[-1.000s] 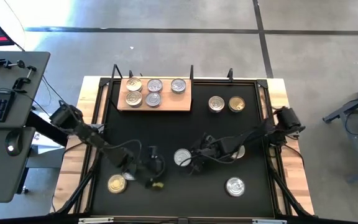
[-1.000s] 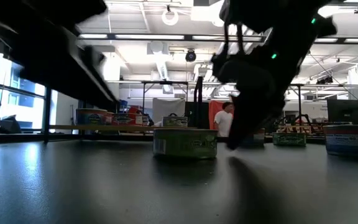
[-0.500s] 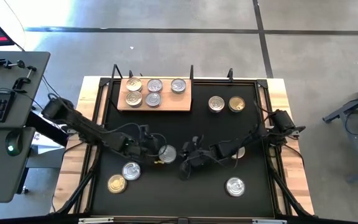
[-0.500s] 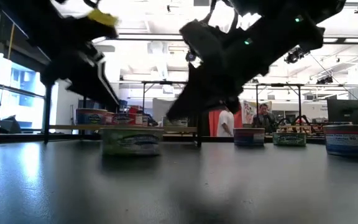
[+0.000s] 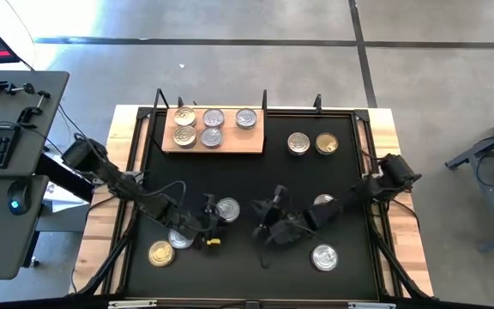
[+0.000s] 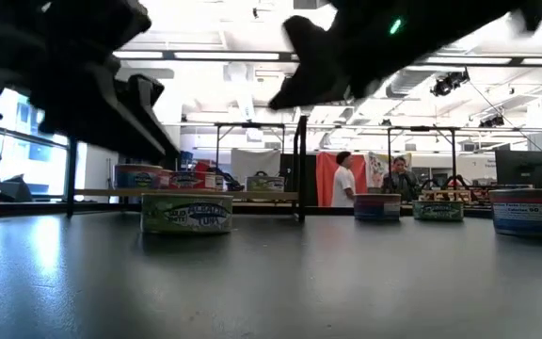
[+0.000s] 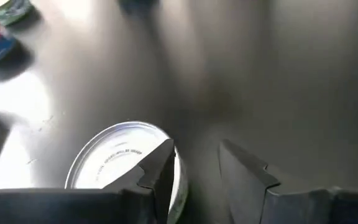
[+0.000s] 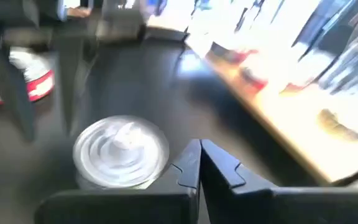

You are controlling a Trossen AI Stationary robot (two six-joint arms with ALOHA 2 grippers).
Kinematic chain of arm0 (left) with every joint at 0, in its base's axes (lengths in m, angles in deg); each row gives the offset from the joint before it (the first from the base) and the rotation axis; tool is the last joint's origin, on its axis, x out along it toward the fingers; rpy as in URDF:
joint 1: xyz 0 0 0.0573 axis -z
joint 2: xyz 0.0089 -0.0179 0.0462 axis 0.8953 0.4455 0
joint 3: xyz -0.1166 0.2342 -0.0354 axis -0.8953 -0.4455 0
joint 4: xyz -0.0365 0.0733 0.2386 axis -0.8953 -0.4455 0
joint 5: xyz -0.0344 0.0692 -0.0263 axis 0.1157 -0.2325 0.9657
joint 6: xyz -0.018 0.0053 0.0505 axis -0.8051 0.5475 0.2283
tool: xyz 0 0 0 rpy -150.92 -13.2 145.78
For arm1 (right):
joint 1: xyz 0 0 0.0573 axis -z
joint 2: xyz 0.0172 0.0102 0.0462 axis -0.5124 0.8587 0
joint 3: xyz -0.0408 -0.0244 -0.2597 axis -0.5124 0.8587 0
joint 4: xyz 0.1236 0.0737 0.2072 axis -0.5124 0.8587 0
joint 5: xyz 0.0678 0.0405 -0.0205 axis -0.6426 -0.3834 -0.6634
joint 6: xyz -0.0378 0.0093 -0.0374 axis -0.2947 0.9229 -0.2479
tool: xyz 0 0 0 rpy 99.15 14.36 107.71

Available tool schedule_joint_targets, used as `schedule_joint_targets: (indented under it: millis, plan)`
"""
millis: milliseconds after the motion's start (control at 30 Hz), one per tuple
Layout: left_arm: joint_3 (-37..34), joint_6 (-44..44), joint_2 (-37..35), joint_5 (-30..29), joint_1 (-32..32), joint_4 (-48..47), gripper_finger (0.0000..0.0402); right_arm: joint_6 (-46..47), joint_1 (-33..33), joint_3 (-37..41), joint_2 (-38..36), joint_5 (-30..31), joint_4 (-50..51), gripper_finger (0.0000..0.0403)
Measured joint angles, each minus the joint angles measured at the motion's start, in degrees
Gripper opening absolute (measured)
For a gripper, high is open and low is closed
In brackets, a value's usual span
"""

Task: Stack canned seafood by type on shelf
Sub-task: Put the green tuna can on the shelf

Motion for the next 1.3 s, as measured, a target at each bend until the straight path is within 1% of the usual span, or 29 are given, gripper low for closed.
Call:
schedule_joint_targets:
  millis: [67,100,200,267,367,467,567,633,667,733,800,900,1000,1100,1200,1300]
  plan:
    - [0.3,0.3,2.4,-2.8,-0.6,0.7,0.0119,-5.3,-1.5,0.0,-1.7,4.6,0.7,0.0000]
    - [0.7,0.2,3.8,-3.8,-1.1,1.0,0.0121,-7.3,-2.1,0.0,-2.5,5.6,1.0,0.0000]
    - [0.9,0.4,6.2,-4.7,-2.5,1.3,0.0126,-9.4,-2.9,0.0,-3.8,5.6,1.0,0.0000]
    - [1.2,0.1,7.6,-4.4,-3.2,0.9,0.0128,-9.7,-3.1,-0.1,-3.9,4.5,0.9,0.0000]
    - [2.2,-0.7,8.9,-3.9,-3.8,0.5,0.0126,-8.7,-2.4,0.0,-3.9,-2.5,2.4,0.0008]
    - [2.9,-0.9,9.1,-4.2,-3.8,-1.4,0.0107,-7.4,-0.5,0.0,-3.3,-11.8,2.5,0.0038]
    - [2.9,-0.6,8.8,-4.6,-3.8,-2.1,0.0062,-9.6,1.6,0.0,-1.7,-20.1,2.5,0.0086]
    - [2.8,-1.1,8.3,-4.5,-3.8,-2.3,0.0024,-13.1,2.8,0.0,-0.1,-24.2,2.0,0.0122]
    - [2.8,-1.4,7.8,-4.3,-3.8,-2.7,0.0013,-15.3,3.4,0.0,0.8,-26.2,1.3,0.0141]
    - [2.7,-2.5,7.1,-3.7,-3.6,-2.7,0.0009,-19.1,4.6,0.0,2.6,-29.8,0.4,0.0177]
    - [2.5,-2.6,6.1,-3.2,-3.1,-2.9,0.0006,-22.9,5.7,0.0,4.5,-32.1,-1.4,0.0208]
    - [2.3,-2.4,4.8,-3.0,-2.1,-1.6,0.0002,-30.2,6.5,0.0,6.5,-33.3,-4.1,0.0235]
    - [0.8,-2.3,4.3,-3.0,-1.7,2.4,0.0001,-36.4,6.6,-0.1,8.4,-35.8,-7.9,0.0239]
    - [-0.9,-1.6,4.3,-3.2,-1.7,7.4,0.0001,-37.0,6.7,-1.1,10.2,-39.3,-10.0,0.0233]
    - [-2.4,-1.0,4.3,-3.2,-1.8,11.5,0.0001,-37.2,6.7,-2.5,11.6,-39.3,-10.1,0.0217]
    - [-3.4,-0.3,4.3,-3.0,-1.9,16.6,0.0001,-38.4,6.7,-3.3,12.5,-36.2,-10.1,0.0201]
